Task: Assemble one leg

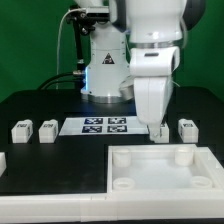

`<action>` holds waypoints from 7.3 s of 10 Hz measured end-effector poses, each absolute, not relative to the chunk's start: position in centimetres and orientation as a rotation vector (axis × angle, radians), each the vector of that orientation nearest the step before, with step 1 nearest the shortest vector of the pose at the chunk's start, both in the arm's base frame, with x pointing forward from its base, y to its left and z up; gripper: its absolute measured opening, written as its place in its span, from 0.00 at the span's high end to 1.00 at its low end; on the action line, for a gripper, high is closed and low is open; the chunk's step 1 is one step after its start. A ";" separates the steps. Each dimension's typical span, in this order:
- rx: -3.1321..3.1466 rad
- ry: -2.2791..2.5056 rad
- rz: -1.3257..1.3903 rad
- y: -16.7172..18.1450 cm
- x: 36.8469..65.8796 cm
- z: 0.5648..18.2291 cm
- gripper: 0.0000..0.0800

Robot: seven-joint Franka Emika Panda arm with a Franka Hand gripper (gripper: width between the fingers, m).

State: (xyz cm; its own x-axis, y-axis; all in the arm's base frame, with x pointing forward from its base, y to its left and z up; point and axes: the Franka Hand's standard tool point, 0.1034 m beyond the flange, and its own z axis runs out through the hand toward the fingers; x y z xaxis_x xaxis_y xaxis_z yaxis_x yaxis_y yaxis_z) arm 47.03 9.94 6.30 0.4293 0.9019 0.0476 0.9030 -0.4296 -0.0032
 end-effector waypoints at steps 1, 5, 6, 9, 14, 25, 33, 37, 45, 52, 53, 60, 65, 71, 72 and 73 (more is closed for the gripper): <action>-2.723 -1.517 -0.077 11.7 46.7 7.4 0.19; -2.947 -0.923 -0.112 13.8 46.9 8.2 0.19; -2.975 -0.809 -0.107 13.9 46.8 8.1 0.19; -3.037 -0.275 -0.065 15.6 44.4 5.8 0.19; -3.052 -0.197 0.135 15.7 43.2 5.3 0.19; -2.911 -0.005 1.265 17.1 40.3 3.0 0.19; -2.915 -0.009 1.294 17.6 38.2 0.9 0.54; -2.915 -0.009 1.294 17.6 38.2 0.9 0.64; -2.963 -0.210 1.073 16.0 43.7 8.2 0.64; -3.055 -0.291 0.054 13.2 49.7 12.0 0.64; -3.051 -0.298 -0.072 12.1 51.8 13.1 0.64; -2.901 -0.290 -0.958 10.1 57.0 15.9 0.64; -2.892 -0.286 -0.984 9.8 59.5 14.4 0.64; -2.890 -0.243 -0.916 11.6 61.5 9.3 0.64; -2.891 -0.241 -0.914 11.5 61.6 9.2 0.64; -2.892 -0.240 -0.912 11.5 61.6 9.1 0.64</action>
Offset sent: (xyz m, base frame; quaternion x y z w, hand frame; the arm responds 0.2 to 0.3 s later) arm 0.0078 0.0095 -0.0009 0.0042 0.0499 0.1563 0.9864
